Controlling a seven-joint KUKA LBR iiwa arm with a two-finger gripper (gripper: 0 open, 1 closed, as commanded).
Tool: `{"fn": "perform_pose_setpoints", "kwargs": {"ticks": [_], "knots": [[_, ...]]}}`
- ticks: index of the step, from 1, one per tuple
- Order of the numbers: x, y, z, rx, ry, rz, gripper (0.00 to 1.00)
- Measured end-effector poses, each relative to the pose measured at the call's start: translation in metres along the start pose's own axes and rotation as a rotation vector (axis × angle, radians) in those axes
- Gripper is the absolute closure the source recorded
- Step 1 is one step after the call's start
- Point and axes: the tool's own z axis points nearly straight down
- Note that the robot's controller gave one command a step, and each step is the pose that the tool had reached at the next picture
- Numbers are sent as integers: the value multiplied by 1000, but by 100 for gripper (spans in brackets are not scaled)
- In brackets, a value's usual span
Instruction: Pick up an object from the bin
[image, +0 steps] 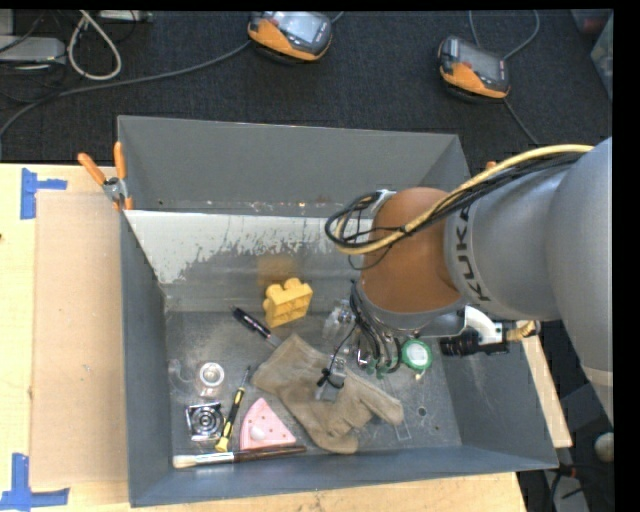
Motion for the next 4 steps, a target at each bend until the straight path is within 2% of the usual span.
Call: {"fn": "perform_pose_setpoints", "kwargs": {"ticks": [1,2,4], "knots": [[-19,-7,47,-6,-16,18,0],[21,6,48,-6,-7,263,100],[22,6,47,-6,-7,263,100]]}}
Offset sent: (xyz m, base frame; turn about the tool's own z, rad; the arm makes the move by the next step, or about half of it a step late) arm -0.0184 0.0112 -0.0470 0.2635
